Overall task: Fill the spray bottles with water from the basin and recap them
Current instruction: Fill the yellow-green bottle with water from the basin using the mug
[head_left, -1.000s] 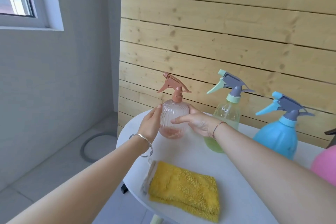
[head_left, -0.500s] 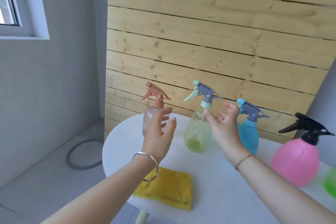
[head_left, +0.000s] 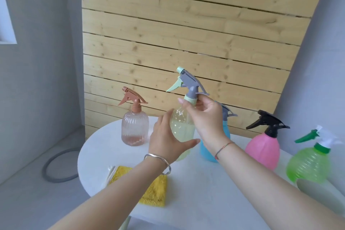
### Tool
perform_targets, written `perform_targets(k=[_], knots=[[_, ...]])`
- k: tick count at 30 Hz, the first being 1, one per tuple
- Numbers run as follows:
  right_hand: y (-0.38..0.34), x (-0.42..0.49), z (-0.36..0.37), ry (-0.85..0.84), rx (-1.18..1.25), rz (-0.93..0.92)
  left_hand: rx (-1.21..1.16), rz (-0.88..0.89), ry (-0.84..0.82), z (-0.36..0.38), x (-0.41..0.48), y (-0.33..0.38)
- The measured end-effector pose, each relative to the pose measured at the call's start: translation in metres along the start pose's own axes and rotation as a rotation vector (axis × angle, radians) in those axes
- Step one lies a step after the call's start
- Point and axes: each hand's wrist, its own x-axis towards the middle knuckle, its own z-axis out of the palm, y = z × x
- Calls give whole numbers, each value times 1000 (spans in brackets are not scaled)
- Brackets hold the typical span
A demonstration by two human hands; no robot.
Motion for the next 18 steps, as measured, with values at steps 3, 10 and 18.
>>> perform_targets(k=[3,10,18], knots=[[-36,-25,-28,-15,32,-6,-81,40,32,-9,-25,32],[-156,-83,-90,-200,139,94,-477,-115,-382,-89,-81,127],[-233,-142,-128,-356,449,154,-576,-186,-795,-163,-136,211]])
